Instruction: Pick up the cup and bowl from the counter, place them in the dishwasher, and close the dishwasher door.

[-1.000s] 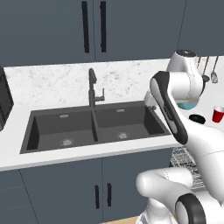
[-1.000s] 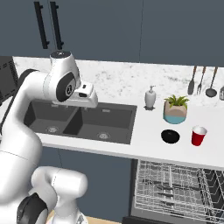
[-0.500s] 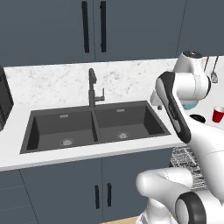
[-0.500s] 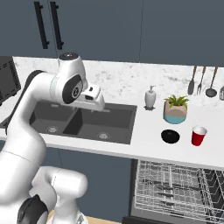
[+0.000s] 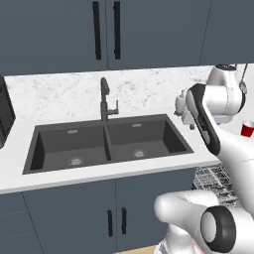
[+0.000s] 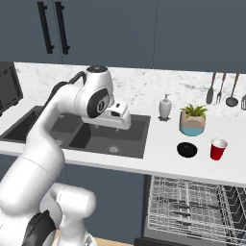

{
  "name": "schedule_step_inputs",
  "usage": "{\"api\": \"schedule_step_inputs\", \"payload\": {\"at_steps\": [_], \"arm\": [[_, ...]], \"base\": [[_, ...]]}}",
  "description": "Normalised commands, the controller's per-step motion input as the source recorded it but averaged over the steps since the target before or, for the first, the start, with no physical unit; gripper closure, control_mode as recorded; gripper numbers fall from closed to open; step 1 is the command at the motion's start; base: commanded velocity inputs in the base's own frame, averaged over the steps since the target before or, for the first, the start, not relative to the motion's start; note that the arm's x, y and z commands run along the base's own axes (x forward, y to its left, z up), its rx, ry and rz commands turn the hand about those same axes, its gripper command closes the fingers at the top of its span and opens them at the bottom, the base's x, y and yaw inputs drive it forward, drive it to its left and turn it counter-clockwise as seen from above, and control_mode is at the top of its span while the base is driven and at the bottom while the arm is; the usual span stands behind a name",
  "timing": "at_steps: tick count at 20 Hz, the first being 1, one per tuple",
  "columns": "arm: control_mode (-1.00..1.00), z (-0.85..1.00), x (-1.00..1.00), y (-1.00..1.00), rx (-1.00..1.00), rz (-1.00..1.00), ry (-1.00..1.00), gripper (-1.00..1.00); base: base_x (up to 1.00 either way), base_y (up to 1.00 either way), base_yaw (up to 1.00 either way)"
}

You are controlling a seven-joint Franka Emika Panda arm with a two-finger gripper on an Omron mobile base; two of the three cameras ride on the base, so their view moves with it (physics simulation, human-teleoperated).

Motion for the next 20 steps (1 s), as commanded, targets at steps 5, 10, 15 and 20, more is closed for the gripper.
{"api": "schedule_step_inputs", "payload": {"at_steps": [5,10,15,20], "arm": [[-1.00,-0.45,0.17,-0.57,-0.01,0.00,0.00,-1.00],[-1.00,-0.58,0.33,-0.62,0.00,0.00,0.00,-1.00],[-1.00,-0.35,0.74,-0.42,0.00,0.00,0.06,-1.00],[-1.00,0.00,0.99,-0.63,0.00,0.03,0.10,-1.00]], "base": [[0.00,0.00,0.00],[0.00,0.00,0.00],[0.00,0.00,0.00],[0.00,0.00,0.00]]}}
